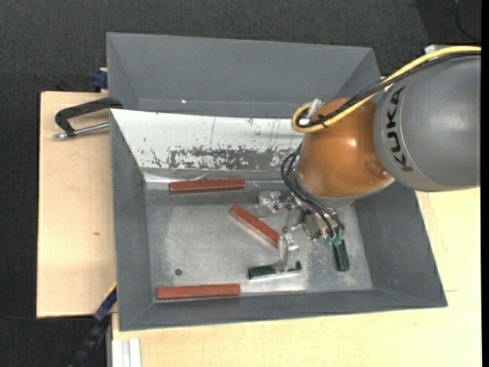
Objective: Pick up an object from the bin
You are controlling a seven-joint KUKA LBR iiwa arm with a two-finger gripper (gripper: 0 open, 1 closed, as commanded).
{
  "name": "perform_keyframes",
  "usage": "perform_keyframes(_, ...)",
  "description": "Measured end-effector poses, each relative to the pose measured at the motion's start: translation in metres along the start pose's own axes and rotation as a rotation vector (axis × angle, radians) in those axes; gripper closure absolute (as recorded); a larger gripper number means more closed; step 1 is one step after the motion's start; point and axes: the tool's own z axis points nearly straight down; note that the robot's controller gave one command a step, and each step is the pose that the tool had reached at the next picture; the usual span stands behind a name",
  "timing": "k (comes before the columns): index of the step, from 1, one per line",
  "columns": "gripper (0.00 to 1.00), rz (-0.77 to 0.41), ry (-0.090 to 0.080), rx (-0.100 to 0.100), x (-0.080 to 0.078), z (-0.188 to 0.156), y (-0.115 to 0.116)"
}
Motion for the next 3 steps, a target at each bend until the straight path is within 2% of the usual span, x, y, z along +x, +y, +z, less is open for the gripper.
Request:
perform_keyframes(1, 0.00, 0.080, 0.012, 0.003, 0.008, 0.030, -0.031)
perform_keyframes(2, 1.00, 0.143, 0.001, 0.000, -0.032, 0.051, 0.011)
perform_keyframes(3, 1.00, 0.143, 0.001, 0.000, -0.032, 0.051, 0.011)
